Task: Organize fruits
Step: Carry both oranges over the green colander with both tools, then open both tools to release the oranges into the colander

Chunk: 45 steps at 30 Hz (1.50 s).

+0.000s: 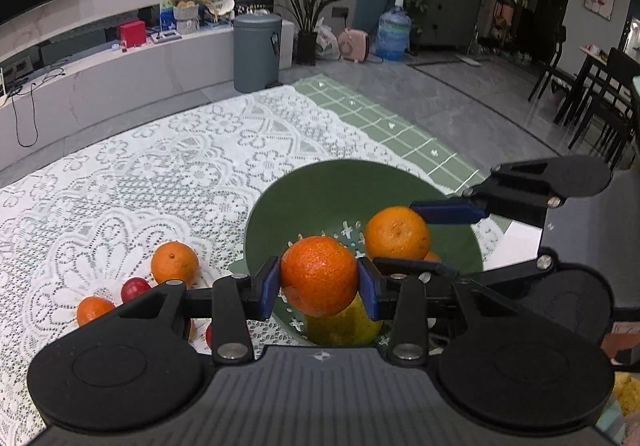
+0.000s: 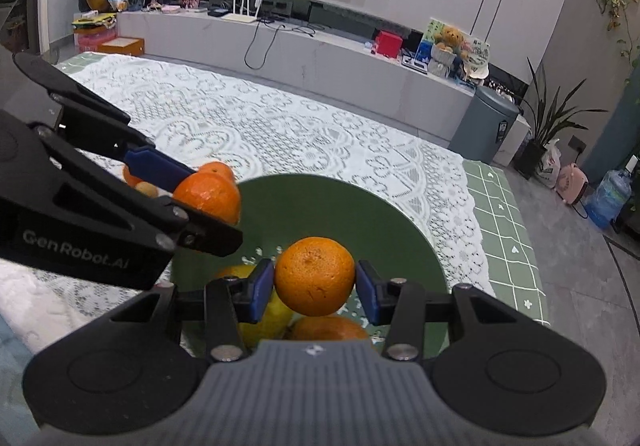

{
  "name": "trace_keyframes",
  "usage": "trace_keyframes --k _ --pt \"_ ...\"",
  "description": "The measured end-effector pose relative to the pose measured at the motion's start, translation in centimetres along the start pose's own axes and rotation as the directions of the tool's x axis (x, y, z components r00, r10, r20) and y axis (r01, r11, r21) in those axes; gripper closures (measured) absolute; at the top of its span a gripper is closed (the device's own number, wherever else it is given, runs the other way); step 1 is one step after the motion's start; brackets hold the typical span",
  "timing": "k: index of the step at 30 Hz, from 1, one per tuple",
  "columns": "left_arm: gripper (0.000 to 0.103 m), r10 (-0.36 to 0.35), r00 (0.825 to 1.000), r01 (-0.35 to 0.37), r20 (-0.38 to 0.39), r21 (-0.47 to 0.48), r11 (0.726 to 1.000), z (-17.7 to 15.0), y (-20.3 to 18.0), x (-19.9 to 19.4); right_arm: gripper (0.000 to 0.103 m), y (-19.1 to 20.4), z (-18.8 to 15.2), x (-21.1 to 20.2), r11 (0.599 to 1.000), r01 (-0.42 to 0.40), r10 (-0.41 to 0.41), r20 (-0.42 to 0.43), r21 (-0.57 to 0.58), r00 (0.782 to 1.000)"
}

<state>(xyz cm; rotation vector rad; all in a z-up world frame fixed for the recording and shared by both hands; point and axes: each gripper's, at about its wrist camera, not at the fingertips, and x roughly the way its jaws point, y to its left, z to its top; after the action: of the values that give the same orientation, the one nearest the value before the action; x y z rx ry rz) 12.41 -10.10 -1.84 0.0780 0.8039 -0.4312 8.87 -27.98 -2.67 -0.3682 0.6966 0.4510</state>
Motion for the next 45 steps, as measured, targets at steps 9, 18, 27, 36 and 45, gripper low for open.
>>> trace_keyframes --k 9,18,27,36,45 --pt "0.057 0.006 0.999 -0.006 -0.048 0.001 1.000 0.4 0.3 2.3 0.061 -1.2 0.1 2.2 1.000 0.005 -0.005 -0.042 -0.010 0.999" --pt "0.057 0.018 0.994 -0.020 -0.105 -0.017 1.000 0.8 1.1 4.3 0.061 -2.0 0.2 4.7 1.000 0.010 -0.012 -0.087 -0.021 0.996" --pt "0.057 0.005 0.991 -0.005 -0.133 0.006 1.000 1.5 1.0 5.7 0.061 -2.4 0.2 6.6 1.000 0.002 -0.005 -0.131 -0.021 0.991" --pt "0.056 0.037 0.989 -0.028 -0.142 0.069 0.997 1.6 0.4 6.6 0.060 -2.5 -0.4 8.1 1.000 -0.010 0.005 -0.185 -0.021 0.983" --pt "0.055 0.048 0.988 -0.032 -0.147 0.106 0.994 1.7 -0.1 7.1 0.061 -2.6 -0.1 8.3 1.000 -0.003 -0.001 -0.196 -0.020 0.981"
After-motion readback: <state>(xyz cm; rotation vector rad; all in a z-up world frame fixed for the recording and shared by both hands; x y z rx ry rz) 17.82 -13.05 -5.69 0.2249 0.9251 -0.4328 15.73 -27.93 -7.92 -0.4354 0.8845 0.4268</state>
